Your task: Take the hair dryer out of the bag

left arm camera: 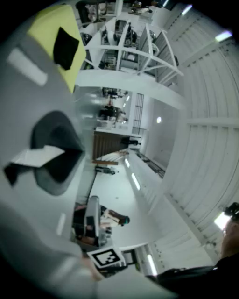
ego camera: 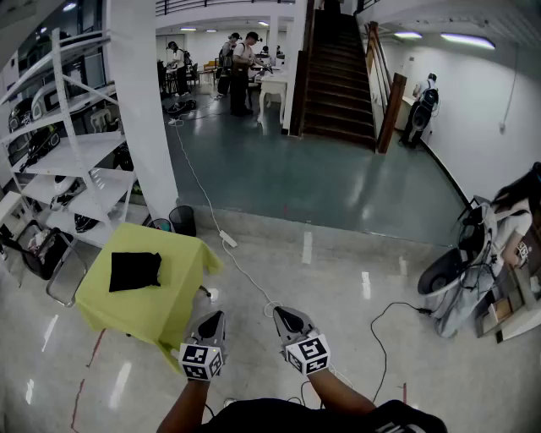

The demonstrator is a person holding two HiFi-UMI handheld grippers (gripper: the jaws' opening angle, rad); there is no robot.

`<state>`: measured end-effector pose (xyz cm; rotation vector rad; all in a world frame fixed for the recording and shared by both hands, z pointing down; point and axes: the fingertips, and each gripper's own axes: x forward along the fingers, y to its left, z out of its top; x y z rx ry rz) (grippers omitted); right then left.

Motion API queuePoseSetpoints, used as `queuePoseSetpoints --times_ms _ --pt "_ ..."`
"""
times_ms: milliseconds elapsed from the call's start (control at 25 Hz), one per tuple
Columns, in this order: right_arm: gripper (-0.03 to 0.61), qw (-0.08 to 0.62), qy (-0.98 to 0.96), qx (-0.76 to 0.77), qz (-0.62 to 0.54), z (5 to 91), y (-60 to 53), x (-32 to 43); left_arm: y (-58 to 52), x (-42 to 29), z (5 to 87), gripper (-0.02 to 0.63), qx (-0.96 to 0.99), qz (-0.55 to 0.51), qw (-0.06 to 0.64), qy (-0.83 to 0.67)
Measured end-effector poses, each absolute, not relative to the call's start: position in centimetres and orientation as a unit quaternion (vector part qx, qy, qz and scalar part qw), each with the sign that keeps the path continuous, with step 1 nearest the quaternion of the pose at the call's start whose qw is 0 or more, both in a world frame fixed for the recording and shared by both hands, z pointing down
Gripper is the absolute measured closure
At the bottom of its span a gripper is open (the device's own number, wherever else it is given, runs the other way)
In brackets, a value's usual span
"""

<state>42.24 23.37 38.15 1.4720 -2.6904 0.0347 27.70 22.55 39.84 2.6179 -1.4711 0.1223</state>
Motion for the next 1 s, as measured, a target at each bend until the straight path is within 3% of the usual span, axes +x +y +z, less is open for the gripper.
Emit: queuePoseSetpoints --times_ms 320,1000 --pt "0.572 0.037 -0.872 0.487 0.009 37.7 24.1 42.9 23.6 28.9 39.2 0.607 0.875 0.039 0.063 -0.479" --pt "0.572 0.034 -0.871 0.489 0.031 38.4 22.1 35.3 21.8 22.5 39.6 0.607 0.881 0.046 0.057 -0.467"
